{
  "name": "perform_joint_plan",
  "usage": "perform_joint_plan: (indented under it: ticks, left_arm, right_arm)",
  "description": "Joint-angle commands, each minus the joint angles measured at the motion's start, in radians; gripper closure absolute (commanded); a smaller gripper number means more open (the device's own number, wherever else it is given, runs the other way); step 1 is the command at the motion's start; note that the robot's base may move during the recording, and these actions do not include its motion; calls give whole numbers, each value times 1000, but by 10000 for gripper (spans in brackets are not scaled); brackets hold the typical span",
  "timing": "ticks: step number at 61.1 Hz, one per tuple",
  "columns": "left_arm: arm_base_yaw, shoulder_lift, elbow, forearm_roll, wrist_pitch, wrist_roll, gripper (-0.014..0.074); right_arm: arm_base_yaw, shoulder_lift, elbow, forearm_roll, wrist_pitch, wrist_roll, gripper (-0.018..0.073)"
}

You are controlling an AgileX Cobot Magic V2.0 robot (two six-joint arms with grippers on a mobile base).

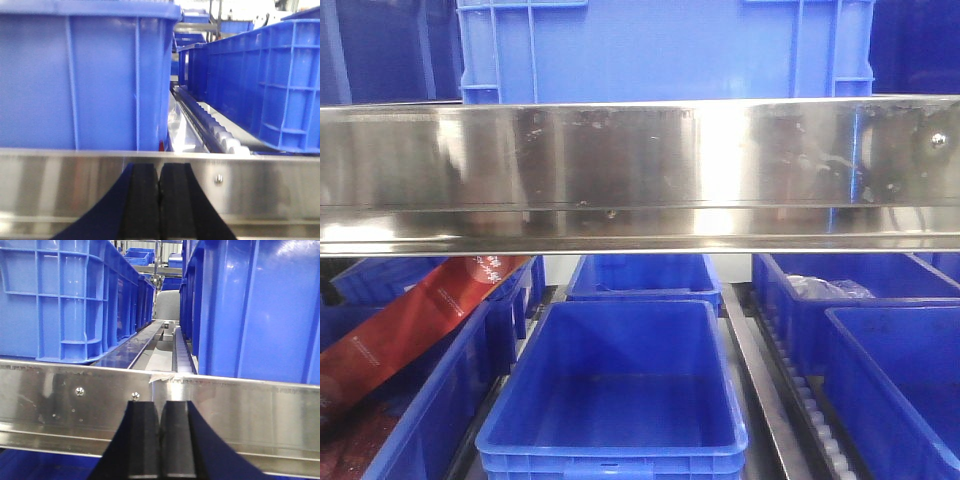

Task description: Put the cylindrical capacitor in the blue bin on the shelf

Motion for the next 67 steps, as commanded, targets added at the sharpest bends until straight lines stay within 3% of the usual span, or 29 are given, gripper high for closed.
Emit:
perform_joint_plan:
  ticks: [1, 4, 10, 24, 67]
  left_arm:
    - [3, -76, 61, -75, -24, 84, 707]
    - [3, -113, 69, -104, -29, 116, 707]
    - [3, -140, 69, -104, 20, 115, 707]
    - [3, -140, 69, -104, -29, 115, 707]
    - [3, -140, 69, -104, -21, 115, 707]
  right_arm:
    - [2, -4, 2, -11, -28, -4, 721]
    - [2, -4, 2, -11, -28, -4, 721]
    - [2, -4, 2, -11, -28, -4, 721]
    - [2, -4, 2, -11, -28, -4, 721]
    - [2, -4, 2, -11, -29, -4, 721]
